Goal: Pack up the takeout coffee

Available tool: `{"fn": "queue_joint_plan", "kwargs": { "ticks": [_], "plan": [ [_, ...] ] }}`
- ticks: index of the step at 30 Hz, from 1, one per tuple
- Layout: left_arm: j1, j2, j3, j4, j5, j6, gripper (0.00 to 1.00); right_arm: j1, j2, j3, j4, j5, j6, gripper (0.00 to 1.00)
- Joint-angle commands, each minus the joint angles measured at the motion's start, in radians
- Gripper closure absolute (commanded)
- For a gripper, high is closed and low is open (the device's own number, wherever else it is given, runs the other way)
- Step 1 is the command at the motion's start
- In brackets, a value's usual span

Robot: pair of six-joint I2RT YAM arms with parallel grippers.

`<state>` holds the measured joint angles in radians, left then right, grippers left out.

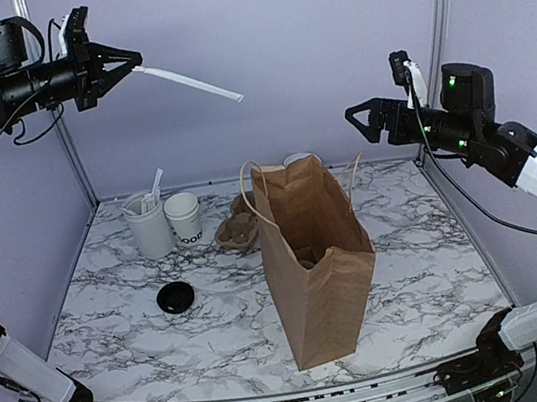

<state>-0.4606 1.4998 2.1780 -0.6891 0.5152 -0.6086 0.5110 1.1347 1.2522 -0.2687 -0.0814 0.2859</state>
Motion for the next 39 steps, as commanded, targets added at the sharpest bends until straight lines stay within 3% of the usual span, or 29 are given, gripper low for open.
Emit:
{"fn": "queue_joint_plan", "kwargs": {
  "ticks": [1, 15, 25, 39],
  "plan": [
    [-0.050, 0.026, 0.028, 0.039, 0.038, -0.023, 1.00, -0.009, -0.011, 0.011, 0.002, 0.059, -0.014, 0.03],
    [-0.168, -0.031, -0.099, 0.032, 0.057, -0.015, 1.00, -0.009, -0.003, 0.011, -0.029, 0.110, -0.022, 0.01],
    [-0.271, -0.022, -0.118, -0.058, -0.011, 0.060, 1.00, -0.008, -0.007, 0.009, -0.029, 0.152, -0.046, 0.01],
    [-0.333, 0.024, -0.112, -0.149, -0.052, 0.147, 1.00, -0.009, -0.028, -0.023, -0.038, 0.144, -0.010, 0.01]
  ]
}}
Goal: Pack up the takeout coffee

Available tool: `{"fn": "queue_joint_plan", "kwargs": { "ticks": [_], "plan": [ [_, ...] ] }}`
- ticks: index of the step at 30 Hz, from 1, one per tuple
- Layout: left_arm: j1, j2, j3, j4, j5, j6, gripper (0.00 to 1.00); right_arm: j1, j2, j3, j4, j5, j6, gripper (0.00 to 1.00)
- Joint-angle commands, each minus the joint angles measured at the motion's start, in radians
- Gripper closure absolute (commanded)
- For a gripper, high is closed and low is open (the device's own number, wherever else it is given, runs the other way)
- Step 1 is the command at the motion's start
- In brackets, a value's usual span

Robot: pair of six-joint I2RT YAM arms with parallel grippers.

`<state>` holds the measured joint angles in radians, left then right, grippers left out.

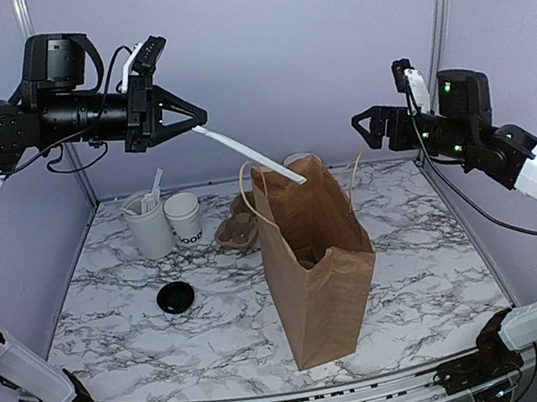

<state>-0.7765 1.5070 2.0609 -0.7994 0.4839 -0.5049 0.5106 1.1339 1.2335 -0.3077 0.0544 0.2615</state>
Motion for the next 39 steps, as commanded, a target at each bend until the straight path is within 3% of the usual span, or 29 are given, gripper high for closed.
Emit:
{"fn": "queue_joint_plan", "kwargs": {
  "ticks": [1, 16, 25, 28, 33, 39],
  "plan": [
    [-0.021, 0.020, 0.005, -0.040, -0.021, 0.047, 1.00, -0.009, -0.032, -0.010, 0.001, 0.015, 0.015, 0.01],
    [-0.061, 0.118, 0.090, -0.040, -0.017, 0.076, 1.00, -0.009, -0.063, -0.032, -0.007, 0.019, 0.037, 0.01],
    [-0.082, 0.187, 0.169, -0.040, -0.020, 0.079, 0.91, -0.009, -0.083, -0.038, -0.012, 0.022, 0.047, 0.01],
    [-0.087, 0.205, 0.189, -0.039, -0.034, 0.080, 0.77, -0.009, -0.086, -0.038, -0.016, 0.022, 0.048, 0.01],
    [-0.092, 0.202, 0.201, -0.025, -0.087, 0.086, 0.43, -0.009, -0.095, -0.043, -0.019, 0.025, 0.047, 0.01],
    [-0.092, 0.110, 0.090, 0.076, -0.195, 0.099, 0.07, -0.009, -0.106, -0.051, -0.018, 0.039, 0.043, 0.01]
  ]
}}
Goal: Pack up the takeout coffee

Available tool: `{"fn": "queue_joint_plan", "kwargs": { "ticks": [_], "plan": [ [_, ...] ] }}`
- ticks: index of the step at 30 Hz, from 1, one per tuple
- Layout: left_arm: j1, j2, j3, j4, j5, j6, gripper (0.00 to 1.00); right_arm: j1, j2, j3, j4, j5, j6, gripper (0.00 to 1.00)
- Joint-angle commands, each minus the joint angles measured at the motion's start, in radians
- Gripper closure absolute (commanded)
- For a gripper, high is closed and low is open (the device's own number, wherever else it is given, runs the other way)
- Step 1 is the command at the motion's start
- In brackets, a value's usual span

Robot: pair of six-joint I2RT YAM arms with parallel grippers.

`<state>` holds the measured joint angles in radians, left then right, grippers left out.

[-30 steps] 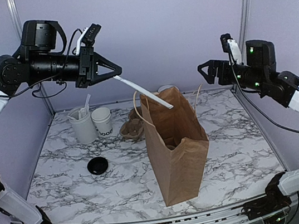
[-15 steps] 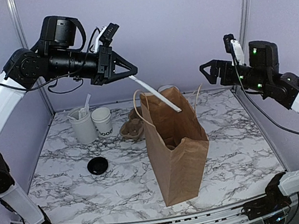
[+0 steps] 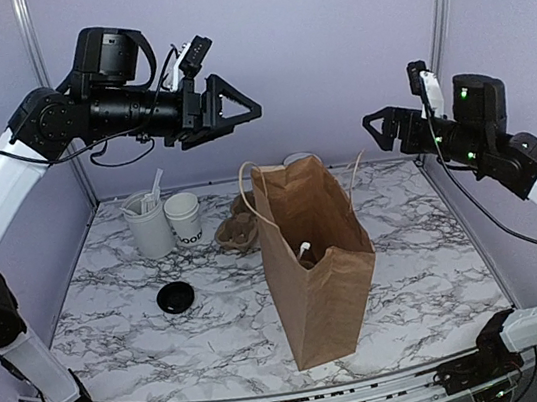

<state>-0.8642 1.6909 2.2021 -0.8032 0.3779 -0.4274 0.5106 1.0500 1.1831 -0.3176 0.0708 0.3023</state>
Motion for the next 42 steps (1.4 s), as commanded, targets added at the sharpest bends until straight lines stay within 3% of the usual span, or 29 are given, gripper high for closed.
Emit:
{"fn": "queue_joint_plan", "kwargs": {
  "ticks": [1, 11, 18, 24, 30, 37, 42],
  "plan": [
    [-0.004, -0.088, -0.069, 0.090, -0.118, 0.024, 0.02, -0.009, -0.023, -0.003, -0.008, 0.027, 0.002, 0.01],
    [0.010, -0.274, -0.346, 0.159, -0.540, 0.007, 0.01, -0.009, -0.043, -0.053, 0.017, 0.194, -0.002, 0.00],
    [0.060, -0.432, -0.648, 0.224, -0.717, -0.033, 0.01, -0.009, -0.131, -0.300, 0.229, 0.297, -0.067, 0.00],
    [0.155, -0.633, -1.031, 0.428, -0.775, -0.082, 0.01, -0.043, -0.114, -0.402, 0.302, 0.320, -0.125, 0.00],
    [0.271, -0.777, -1.375, 0.594, -0.813, -0.114, 0.01, -0.190, -0.097, -0.545, 0.425, 0.235, -0.111, 0.00],
    [0.313, -0.855, -1.641, 0.798, -0.809, -0.106, 0.01, -0.404, 0.003, -0.674, 0.598, 0.101, -0.130, 0.00],
    [0.328, -0.858, -1.733, 0.843, -0.889, -0.121, 0.01, -0.468, 0.077, -0.779, 0.841, 0.171, -0.193, 0.00]
  ]
}}
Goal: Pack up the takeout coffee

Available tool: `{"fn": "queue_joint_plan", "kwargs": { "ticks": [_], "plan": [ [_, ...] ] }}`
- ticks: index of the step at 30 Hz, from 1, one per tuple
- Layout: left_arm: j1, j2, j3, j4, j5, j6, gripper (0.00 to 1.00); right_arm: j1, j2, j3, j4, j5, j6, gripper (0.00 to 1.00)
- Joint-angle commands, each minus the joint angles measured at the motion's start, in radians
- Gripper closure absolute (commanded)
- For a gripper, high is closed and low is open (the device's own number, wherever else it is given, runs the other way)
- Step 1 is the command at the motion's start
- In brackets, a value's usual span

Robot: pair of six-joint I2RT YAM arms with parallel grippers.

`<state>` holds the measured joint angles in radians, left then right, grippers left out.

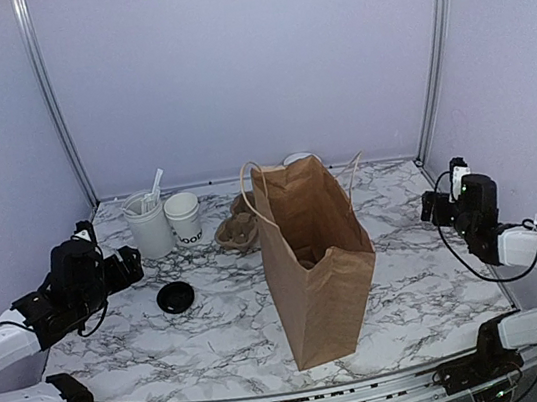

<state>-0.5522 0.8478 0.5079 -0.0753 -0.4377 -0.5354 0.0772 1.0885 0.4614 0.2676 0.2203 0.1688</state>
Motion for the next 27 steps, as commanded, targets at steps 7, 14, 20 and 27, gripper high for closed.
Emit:
{"fn": "queue_joint_plan", "kwargs": {
  "ticks": [7, 14, 20, 27],
  "plan": [
    [0.052, 0.066, -0.050, 0.115, -0.135, 0.020, 0.01, -0.039, 0.251, -0.171, 0.711, 0.104, -0.177, 0.00],
    [0.088, 0.151, -0.041, 0.169, -0.216, 0.058, 0.01, -0.039, 0.466, -0.259, 1.082, 0.050, -0.210, 0.00],
    [0.117, 0.238, -0.024, 0.231, -0.362, 0.115, 0.01, -0.038, 0.511, -0.236, 1.101, -0.013, -0.246, 0.00],
    [0.243, 0.395, 0.038, 0.282, -0.498, 0.194, 0.01, -0.039, 0.511, -0.237, 1.096, -0.013, -0.246, 0.00]
  ]
}}
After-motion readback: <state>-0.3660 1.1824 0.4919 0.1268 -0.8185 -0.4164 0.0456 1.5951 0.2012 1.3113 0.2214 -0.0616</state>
